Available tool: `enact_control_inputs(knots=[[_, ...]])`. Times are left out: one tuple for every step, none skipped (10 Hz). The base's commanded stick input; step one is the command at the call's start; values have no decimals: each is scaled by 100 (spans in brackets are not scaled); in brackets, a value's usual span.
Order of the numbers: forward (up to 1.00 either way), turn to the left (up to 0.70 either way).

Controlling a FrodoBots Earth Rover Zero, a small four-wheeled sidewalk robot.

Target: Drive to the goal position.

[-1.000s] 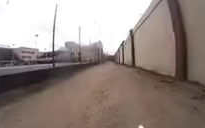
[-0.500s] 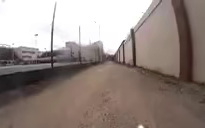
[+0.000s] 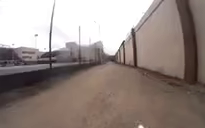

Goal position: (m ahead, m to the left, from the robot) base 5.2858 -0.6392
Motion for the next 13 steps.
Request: enact_control_inputs(knots=[[30,0],[30,0],[30,0],[30,0],[30,0],[30,0],[30,0],[30,0],[30,0],[30,0],[30,0],[30,0],[30,0]])
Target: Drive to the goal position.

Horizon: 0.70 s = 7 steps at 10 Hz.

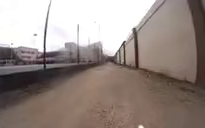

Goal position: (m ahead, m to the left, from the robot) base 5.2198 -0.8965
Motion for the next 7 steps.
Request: enact_control_inputs(knots=[[30,0],[30,0],[30,0],[30,0],[30,0],[30,0],[30,-57]])
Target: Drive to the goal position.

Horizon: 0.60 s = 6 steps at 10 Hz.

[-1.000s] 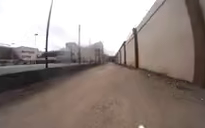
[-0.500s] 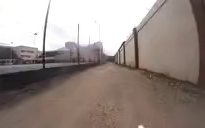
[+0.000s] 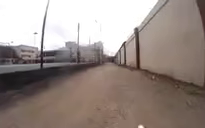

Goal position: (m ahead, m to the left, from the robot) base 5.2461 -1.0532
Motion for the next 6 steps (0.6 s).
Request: enact_control_inputs(knots=[[30,-60],[30,-40],[30,-17],[30,0],[30,0],[30,0]])
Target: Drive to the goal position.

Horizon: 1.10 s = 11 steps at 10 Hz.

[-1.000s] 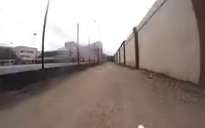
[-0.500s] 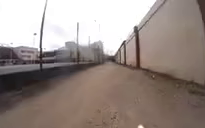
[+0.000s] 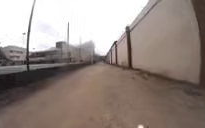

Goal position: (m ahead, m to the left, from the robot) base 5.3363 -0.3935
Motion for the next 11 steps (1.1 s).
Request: enact_control_inputs(knots=[[30,0],[30,0],[30,0],[30,0],[30,0],[30,0],[30,0],[30,0],[30,0],[30,0],[30,0]])
